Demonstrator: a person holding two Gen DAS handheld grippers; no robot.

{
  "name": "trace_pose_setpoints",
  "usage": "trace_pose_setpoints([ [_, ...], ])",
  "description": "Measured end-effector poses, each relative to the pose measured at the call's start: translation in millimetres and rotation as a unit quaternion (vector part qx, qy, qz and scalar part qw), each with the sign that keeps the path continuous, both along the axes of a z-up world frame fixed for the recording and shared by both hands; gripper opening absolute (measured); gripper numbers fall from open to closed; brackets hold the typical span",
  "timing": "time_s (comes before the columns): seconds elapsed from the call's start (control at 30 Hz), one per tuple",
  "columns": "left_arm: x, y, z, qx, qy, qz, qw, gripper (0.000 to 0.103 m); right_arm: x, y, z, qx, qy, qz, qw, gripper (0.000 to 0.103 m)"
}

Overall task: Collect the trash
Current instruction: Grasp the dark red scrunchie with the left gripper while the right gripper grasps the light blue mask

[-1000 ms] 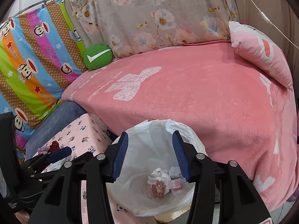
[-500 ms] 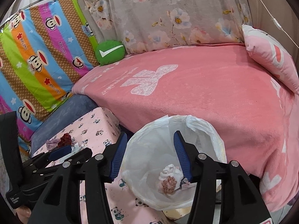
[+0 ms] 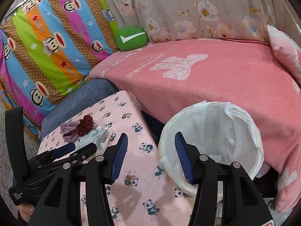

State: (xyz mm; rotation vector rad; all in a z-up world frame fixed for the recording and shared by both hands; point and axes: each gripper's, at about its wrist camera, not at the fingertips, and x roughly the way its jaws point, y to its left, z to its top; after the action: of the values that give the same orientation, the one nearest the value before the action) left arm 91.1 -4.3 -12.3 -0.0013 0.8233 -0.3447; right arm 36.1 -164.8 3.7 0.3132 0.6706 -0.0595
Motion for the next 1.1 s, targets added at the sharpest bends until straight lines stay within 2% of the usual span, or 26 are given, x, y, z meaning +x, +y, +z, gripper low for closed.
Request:
trace_pose_setpoints([
  [0.37,11,65,-17,-0.011,0.016,0.057,0.9982,0.078,28,64,-18,-0.002,0.026,0.051,0.998,0.053],
  [0.7,57,122,-17,-0.013,0.017,0.114,0.9933,0.078,80,106,-40,0.005,0.05,0.085,0.995,0.053],
  [1.0,117,122,-19,-0.044,0.033,0.094,0.994,0.076,133,130,-67,0.017,0.083,0.106,0.991,0.053],
  [1.1,131,114,-27,-0.05,0.048,0.075,0.9948,0.066,146,136,-78,0.021,0.095,0.111,0.989,0.053],
])
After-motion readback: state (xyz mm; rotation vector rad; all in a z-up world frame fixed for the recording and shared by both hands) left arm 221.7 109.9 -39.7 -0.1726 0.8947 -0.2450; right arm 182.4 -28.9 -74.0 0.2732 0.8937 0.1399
